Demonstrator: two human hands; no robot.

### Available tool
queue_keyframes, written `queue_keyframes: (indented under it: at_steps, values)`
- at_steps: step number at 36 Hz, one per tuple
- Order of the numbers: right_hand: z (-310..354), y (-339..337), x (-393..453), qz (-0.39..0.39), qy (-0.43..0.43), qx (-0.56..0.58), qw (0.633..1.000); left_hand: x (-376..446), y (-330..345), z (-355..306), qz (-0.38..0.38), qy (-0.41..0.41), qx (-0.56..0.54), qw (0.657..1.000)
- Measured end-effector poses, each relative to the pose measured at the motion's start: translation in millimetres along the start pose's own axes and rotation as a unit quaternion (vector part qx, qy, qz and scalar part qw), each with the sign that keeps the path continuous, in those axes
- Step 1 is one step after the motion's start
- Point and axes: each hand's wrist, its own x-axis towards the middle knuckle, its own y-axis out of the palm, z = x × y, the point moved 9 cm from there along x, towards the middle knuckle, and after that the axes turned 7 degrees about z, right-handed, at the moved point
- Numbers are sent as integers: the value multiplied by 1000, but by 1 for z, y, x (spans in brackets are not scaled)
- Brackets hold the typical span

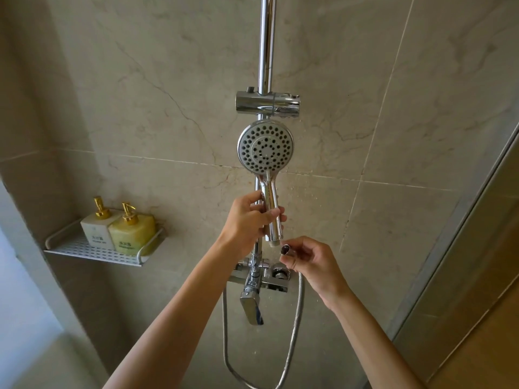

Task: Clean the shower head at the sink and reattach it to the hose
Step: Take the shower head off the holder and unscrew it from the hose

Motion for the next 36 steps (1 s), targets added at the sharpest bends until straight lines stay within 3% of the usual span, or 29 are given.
queue_keyframes:
  at_steps: [14, 36]
  values:
    - [29, -9, 9, 22, -69, -237, 969, 0, 0, 5, 8, -4, 0, 1000]
    - [72, -13, 29, 88, -96, -372, 919, -2, -5, 6, 10, 0, 7, 1000]
